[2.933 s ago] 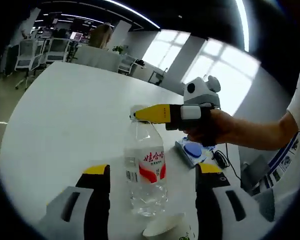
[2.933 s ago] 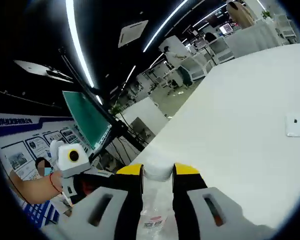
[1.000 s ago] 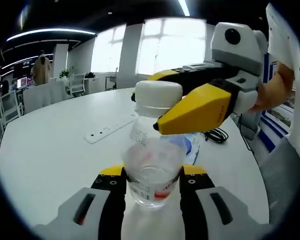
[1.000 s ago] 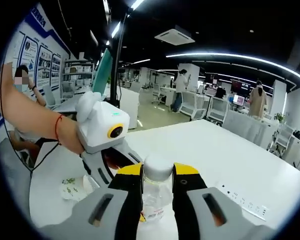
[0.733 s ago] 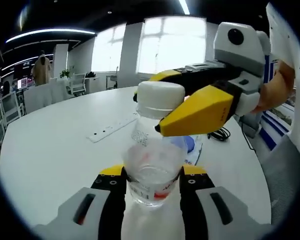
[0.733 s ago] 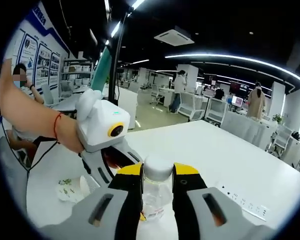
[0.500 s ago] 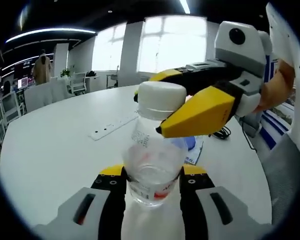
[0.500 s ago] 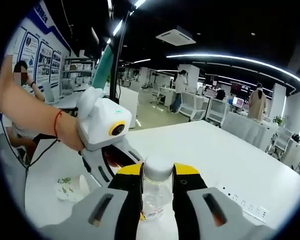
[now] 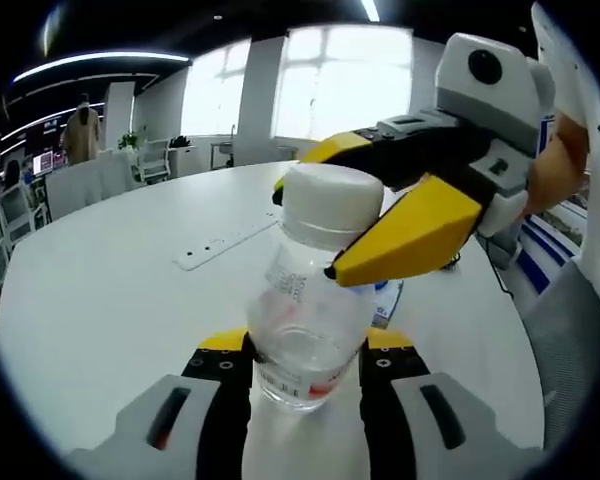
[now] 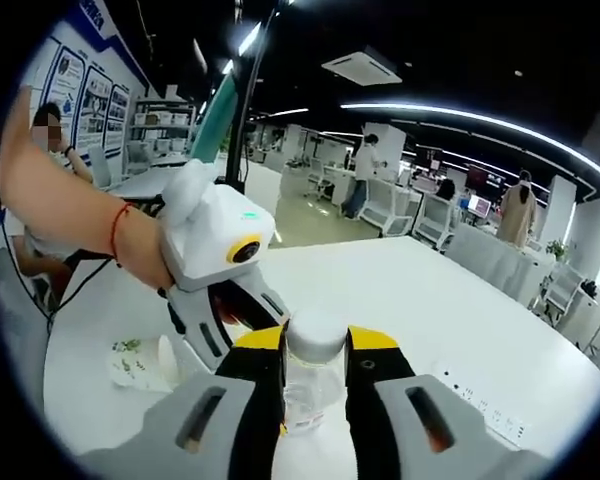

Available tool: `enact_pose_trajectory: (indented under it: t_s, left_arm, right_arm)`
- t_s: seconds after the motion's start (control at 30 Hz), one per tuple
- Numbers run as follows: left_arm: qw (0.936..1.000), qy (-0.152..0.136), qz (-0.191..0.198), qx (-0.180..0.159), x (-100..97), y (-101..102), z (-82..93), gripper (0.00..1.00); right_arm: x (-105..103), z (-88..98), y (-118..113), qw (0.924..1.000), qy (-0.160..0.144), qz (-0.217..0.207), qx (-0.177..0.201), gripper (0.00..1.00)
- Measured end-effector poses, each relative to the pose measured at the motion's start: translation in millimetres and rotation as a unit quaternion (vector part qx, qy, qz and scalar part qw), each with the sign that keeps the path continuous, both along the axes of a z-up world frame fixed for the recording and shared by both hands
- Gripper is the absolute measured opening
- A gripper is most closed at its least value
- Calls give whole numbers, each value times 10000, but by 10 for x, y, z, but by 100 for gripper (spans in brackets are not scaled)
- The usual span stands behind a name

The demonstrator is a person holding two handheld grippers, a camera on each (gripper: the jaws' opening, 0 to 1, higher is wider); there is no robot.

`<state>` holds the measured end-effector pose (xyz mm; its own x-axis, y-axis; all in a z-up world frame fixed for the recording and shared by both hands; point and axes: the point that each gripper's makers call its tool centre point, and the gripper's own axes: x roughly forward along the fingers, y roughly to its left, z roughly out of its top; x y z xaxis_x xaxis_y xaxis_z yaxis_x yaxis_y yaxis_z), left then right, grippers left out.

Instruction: Arrange the tabletop items into an orderly group along one side of the table until the central work area is clear of visible clutter.

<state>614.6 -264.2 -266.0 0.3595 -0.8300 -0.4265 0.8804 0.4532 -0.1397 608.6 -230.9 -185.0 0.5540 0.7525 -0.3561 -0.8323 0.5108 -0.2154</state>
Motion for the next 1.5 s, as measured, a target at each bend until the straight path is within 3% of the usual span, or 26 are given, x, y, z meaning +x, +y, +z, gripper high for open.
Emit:
enact_pose_trajectory:
  t_s: [1.2, 1.5]
  left_arm:
    - [9999, 77, 111, -95, -4, -8, 32, 44]
    - [9996, 183, 168, -145, -25, 2, 30, 49]
  right_arm:
    - [23, -21, -94, 9995, 139, -246, -126, 22]
    - [24, -37, -132, 9991, 273, -325, -71, 30]
